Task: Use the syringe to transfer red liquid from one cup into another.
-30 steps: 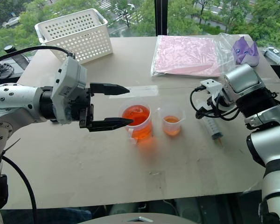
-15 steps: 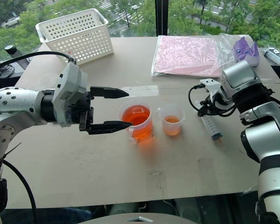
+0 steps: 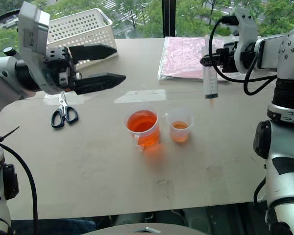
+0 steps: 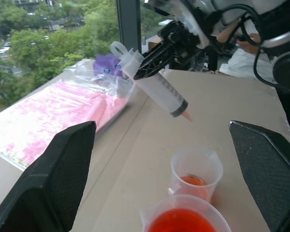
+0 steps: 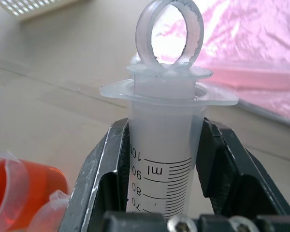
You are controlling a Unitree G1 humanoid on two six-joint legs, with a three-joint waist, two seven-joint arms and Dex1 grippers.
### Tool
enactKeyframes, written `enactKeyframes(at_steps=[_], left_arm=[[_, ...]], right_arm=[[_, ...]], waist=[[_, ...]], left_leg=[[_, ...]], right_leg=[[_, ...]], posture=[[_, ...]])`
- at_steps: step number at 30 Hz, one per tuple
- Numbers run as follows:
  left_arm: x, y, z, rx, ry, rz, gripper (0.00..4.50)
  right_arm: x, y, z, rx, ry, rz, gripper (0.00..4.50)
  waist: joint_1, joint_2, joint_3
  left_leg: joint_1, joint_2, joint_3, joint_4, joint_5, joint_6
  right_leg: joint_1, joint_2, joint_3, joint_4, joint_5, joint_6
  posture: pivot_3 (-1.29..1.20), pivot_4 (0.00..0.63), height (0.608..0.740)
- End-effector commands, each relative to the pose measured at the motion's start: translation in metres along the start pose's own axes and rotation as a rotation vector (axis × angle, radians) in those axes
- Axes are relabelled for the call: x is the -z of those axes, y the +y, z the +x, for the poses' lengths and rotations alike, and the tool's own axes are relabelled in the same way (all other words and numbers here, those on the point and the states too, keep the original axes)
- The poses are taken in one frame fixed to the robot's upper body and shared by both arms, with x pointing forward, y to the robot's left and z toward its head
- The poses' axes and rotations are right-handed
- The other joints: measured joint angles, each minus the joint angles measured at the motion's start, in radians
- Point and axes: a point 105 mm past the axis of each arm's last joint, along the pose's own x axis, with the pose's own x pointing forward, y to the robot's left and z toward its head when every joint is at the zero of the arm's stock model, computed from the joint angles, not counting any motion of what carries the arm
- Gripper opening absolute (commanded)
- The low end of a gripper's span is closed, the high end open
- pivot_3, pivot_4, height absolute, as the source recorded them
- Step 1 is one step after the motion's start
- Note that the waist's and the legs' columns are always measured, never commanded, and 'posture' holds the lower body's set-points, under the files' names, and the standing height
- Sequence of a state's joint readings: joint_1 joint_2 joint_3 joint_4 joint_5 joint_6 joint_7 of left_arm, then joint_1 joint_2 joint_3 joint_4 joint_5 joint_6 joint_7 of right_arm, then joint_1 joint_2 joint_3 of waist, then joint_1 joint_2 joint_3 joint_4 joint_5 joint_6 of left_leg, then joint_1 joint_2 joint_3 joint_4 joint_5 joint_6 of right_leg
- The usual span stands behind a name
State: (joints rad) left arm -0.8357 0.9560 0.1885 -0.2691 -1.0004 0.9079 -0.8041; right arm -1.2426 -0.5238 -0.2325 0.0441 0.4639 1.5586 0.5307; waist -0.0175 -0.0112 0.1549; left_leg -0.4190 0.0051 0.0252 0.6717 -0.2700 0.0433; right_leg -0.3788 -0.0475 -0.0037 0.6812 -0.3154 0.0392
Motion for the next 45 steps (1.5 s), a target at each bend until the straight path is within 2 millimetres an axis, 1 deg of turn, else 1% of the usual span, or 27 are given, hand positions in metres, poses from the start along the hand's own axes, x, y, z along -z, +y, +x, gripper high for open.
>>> enactKeyframes(at_steps=[1, 4, 5, 8, 10, 12, 13, 15, 17, 21, 22, 27, 29, 32, 35, 39, 45], left_arm=[[-0.021, 0.017, -0.004, -0.050, -0.071, 0.022, 4.50], [-0.035, 0.030, -0.004, -0.069, -0.126, 0.021, 4.50], [-0.040, 0.033, -0.003, -0.070, -0.143, 0.023, 4.50], [-0.050, 0.043, 0.002, -0.083, -0.181, 0.037, 4.50], [-0.054, 0.043, 0.007, -0.060, -0.200, 0.037, 4.50], [-0.055, 0.040, 0.009, -0.028, -0.191, 0.046, 4.50], [-0.055, 0.039, 0.010, -0.018, -0.184, 0.051, 4.50], [-0.054, 0.037, 0.009, 0.001, -0.177, 0.053, 4.50], [-0.051, 0.030, 0.008, 0.052, -0.158, 0.046, 4.50], [-0.040, 0.016, 0.003, 0.144, -0.099, 0.037, 4.50], [-0.038, 0.014, 0.001, 0.159, -0.089, 0.036, 4.50], [-0.041, 0.022, -0.004, 0.130, -0.098, 0.034, 4.50], [-0.038, 0.019, -0.005, 0.151, -0.086, 0.038, 4.50], [-0.029, 0.012, -0.004, 0.190, -0.055, 0.045, 4.50], [-0.024, 0.013, -0.002, 0.187, -0.046, 0.049, 4.50], [-0.017, 0.017, -0.004, 0.170, -0.017, 0.059, 4.50], [-0.006, 0.015, 0.001, 0.197, 0.008, 0.064, 4.50]], right_arm=[[-0.021, 0.035, -0.013, -0.129, -0.238, -0.080, 1.48], [-0.024, 0.066, -0.014, -0.240, -0.447, -0.133, 1.48], [-0.021, 0.076, -0.013, -0.277, -0.495, -0.146, 1.48], [-0.009, 0.103, -0.010, -0.386, -0.601, -0.172, 1.48], [0.009, 0.117, -0.004, -0.448, -0.608, -0.253, 1.48], [0.023, 0.120, 0.000, -0.469, -0.607, -0.277, 1.48], [0.026, 0.120, 0.001, -0.470, -0.612, -0.280, 1.48], [0.033, 0.125, -0.003, -0.519, -0.667, -0.306, 1.48], [0.045, 0.132, -0.003, -0.585, -0.653, -0.332, 1.48], [0.054, 0.143, -0.002, -0.683, -0.642, -0.302, 1.48], [0.056, 0.145, -0.002, -0.700, -0.644, -0.299, 1.48], [0.053, 0.150, -0.003, -0.729, -0.665, -0.271, 1.48], [0.059, 0.150, 0.002, -0.721, -0.632, -0.286, 1.48], [0.070, 0.145, 0.011, -0.699, -0.586, -0.267, 1.48], [0.077, 0.142, 0.016, -0.687, -0.572, -0.267, 1.48], [0.075, 0.135, 0.019, -0.656, -0.583, -0.252, 1.48], [0.073, 0.135, 0.022, -0.645, -0.592, -0.256, 1.48]], waist=[[0.001, 0.000, 0.000], [0.002, -0.002, -0.001], [0.002, -0.002, -0.001], [0.002, -0.002, -0.001], [0.000, -0.002, -0.001], [-0.006, -0.002, -0.001], [-0.010, -0.002, -0.001], [-0.017, -0.002, -0.001], [-0.022, -0.002, -0.001], [-0.032, -0.002, -0.001], [-0.032, -0.002, -0.001], [-0.022, -0.002, -0.001], [-0.020, -0.002, -0.001], [-0.021, -0.003, -0.001], [-0.021, -0.003, -0.001], [-0.022, -0.003, -0.001], [-0.022, -0.003, -0.001]], left_leg=[[0.000, 0.000, 0.000, 0.000, 0.000, 0.000], [0.000, 0.000, -0.001, 0.000, 0.000, 0.000], [0.000, 0.000, -0.001, 0.001, 0.000, -0.001], [0.000, -0.001, -0.001, 0.002, 0.001, -0.001], [0.001, -0.002, -0.001, 0.003, 0.001, -0.001], [0.002, -0.002, -0.001, 0.004, 0.001, -0.001], [0.002, -0.002, -0.001, 0.004, 0.001, -0.001], [0.002, -0.002, -0.001, 0.005, 0.001, -0.001], [0.002, -0.002, -0.002, 0.005, 0.001, -0.002], [0.004, -0.001, -0.002, 0.005, 0.002, -0.002], [0.004, -0.001, -0.002, 0.005, 0.002, -0.003], [0.004, -0.001, -0.004, 0.006, 0.002, -0.003], [0.004, -0.001, -0.004, 0.007, 0.002, -0.003], [0.003, -0.001, -0.004, 0.007, 0.002, -0.003], [0.003, -0.001, -0.004, 0.007, 0.002, -0.003], [0.003, -0.001, -0.004, 0.007, 0.002, -0.003], [0.003, -0.001, -0.004, 0.007, 0.002, -0.003]], right_leg=[[0.000, 0.000, 0.000, 0.001, 0.000, 0.000], [0.000, 0.000, -0.001, 0.003, 0.000, 0.000], [0.000, 0.000, -0.002, 0.003, 0.000, 0.000], [-0.001, 0.001, -0.003, 0.007, 0.000, 0.000], [-0.001, 0.002, -0.004, 0.009, 0.000, 0.000], [0.000, 0.003, -0.005, 0.010, 0.000, 0.000], [-0.001, 0.003, -0.005, 0.010, 0.000, 0.000], [-0.001, 0.002, -0.005, 0.011, 0.000, 0.000], [0.000, 0.002, -0.005, 0.012, 0.000, 0.000], [0.000, 0.002, -0.002, 0.012, 0.000, 0.000], [-0.001, 0.002, -0.002, 0.012, 0.000, 0.000], [0.000, 0.001, -0.001, 0.012, 0.000, 0.000], [0.000, 0.001, -0.001, 0.012, 0.000, 0.000], [0.000, 0.001, -0.001, 0.013, 0.000, 0.000], [0.000, 0.001, 0.000, 0.013, 0.000, 0.000], [0.000, 0.001, 0.000, 0.013, 0.000, 0.000], [0.000, 0.001, 0.000, 0.013, 0.000, 0.000]], posture=[[0.00, 0.150, 0.740], [0.00, 0.150, 0.740], [0.00, 0.150, 0.740], [0.00, 0.150, 0.740], [0.00, 0.150, 0.740], [0.00, 0.150, 0.740], [0.00, 0.150, 0.740], [0.00, 0.150, 0.740], [0.00, 0.150, 0.740], [0.00, 0.150, 0.740], [0.00, 0.150, 0.740], [0.00, 0.150, 0.740], [0.00, 0.150, 0.740], [0.00, 0.150, 0.740], [0.00, 0.150, 0.740], [0.00, 0.150, 0.740], [0.00, 0.150, 0.740]])
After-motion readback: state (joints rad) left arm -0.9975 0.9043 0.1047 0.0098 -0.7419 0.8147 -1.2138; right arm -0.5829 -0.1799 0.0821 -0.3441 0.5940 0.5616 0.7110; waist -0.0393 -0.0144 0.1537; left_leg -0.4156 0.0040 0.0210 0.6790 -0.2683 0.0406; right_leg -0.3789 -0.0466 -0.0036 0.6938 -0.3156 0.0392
